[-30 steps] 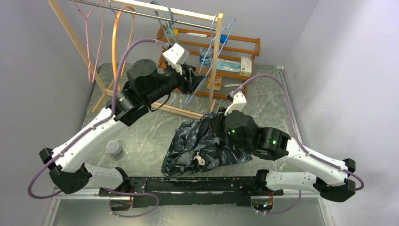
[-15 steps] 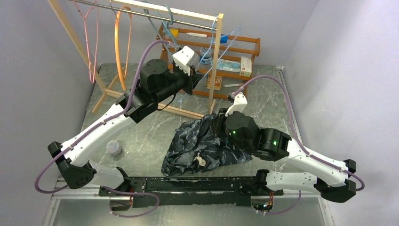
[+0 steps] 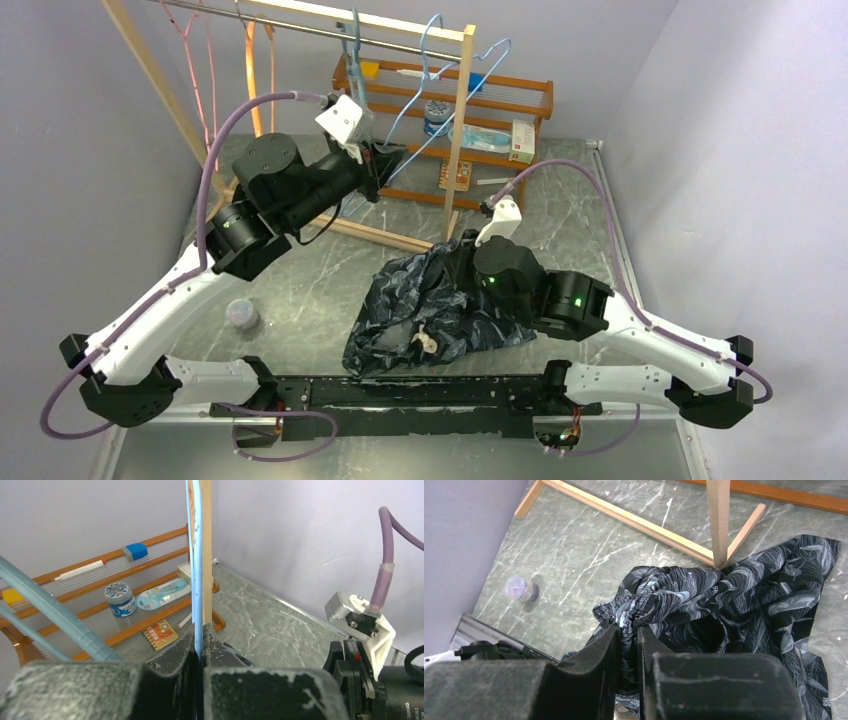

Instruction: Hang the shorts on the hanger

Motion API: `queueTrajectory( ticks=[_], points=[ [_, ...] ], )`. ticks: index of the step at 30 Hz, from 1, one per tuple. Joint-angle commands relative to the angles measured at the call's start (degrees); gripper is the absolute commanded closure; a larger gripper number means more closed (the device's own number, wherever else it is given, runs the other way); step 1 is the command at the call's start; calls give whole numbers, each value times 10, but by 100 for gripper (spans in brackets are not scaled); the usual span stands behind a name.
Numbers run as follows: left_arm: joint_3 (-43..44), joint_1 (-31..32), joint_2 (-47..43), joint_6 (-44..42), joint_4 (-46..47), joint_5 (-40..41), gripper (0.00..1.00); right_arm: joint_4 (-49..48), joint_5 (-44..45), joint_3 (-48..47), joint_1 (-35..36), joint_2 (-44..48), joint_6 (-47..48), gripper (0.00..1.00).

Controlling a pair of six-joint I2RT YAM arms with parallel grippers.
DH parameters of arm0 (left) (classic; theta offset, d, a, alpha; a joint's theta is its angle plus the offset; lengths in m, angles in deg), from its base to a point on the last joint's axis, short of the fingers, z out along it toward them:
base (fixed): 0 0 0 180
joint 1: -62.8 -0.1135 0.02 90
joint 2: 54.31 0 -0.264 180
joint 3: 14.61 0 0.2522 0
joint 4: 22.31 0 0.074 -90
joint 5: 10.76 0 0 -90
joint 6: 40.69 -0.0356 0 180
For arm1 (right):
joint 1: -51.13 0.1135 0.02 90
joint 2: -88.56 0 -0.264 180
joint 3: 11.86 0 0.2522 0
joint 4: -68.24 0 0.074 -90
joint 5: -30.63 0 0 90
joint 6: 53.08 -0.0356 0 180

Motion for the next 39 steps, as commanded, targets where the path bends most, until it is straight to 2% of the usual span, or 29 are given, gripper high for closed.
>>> queueTrajectory(
  ticks=[1,8,23,33,39],
  points=[
    [-19,0,-25,-28,72,0,93,-19,12,-5,-4,0,-6,100],
    [-22,0,-56,-27,47,-13,93,-13,16,-4,-4,0,-11,100],
    [-44,0,-190,25,-200,-14,93,-8,16,-6,-5,-17,-9,100],
    [-81,0,-304,78,-365,-82,93,-3,9,-20,-41,-27,3,100],
    [-76,0,-332,80,-440,-133,93,-6,-7,-23,-75,-31,8,100]
  ],
)
